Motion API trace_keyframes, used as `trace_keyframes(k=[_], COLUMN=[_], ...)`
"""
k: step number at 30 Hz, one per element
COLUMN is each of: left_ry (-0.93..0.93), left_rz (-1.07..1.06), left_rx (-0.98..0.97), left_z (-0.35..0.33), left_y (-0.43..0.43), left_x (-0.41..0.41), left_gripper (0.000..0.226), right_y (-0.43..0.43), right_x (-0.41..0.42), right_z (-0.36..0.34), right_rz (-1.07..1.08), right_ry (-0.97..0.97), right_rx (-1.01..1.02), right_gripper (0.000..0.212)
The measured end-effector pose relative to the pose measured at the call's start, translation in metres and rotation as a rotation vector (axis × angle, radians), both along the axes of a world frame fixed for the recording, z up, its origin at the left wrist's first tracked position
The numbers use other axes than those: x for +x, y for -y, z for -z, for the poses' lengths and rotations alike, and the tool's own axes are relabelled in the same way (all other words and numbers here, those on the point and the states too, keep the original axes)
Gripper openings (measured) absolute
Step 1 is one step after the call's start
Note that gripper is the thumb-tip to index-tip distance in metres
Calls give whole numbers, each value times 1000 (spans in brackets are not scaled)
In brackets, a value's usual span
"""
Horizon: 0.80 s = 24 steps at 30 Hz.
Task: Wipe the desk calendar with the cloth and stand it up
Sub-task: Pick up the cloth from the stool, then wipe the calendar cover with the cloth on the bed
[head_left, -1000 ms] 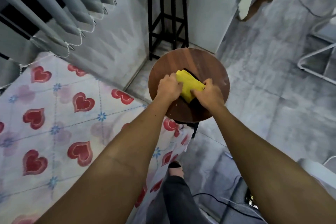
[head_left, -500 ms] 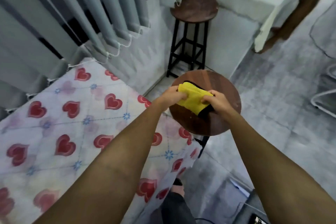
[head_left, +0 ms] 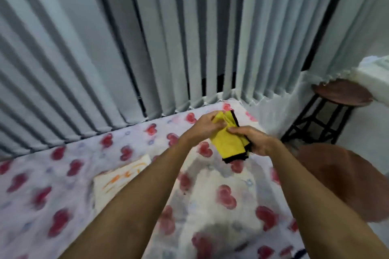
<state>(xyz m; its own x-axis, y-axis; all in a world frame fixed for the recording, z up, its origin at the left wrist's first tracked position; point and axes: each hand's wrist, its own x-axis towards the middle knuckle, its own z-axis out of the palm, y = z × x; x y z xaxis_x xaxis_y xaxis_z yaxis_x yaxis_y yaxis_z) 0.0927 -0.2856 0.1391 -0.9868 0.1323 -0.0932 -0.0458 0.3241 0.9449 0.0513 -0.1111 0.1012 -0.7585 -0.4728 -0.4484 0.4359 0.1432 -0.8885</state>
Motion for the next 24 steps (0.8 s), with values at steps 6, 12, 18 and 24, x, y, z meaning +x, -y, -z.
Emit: trace_keyframes(k=[6, 12, 18, 24], left_ry=[-55, 75, 294, 466], left_rz=[-230, -576, -546, -273], left_rx=[-61, -468, -775, -908], left_z=[13, 70, 141, 180], left_y=[120, 239, 273, 268], left_x=[89, 178, 236, 255], left_gripper=[36, 36, 74, 114], right_y=[136, 198, 223, 275], right_x=[66, 98, 92, 82], right_z=[9, 31, 45, 63], right_rz=[-81, -19, -132, -348], right_ry=[3, 15, -219, -571], right_rx=[-62, 71, 427, 665], right_gripper=[15, 16, 6, 13])
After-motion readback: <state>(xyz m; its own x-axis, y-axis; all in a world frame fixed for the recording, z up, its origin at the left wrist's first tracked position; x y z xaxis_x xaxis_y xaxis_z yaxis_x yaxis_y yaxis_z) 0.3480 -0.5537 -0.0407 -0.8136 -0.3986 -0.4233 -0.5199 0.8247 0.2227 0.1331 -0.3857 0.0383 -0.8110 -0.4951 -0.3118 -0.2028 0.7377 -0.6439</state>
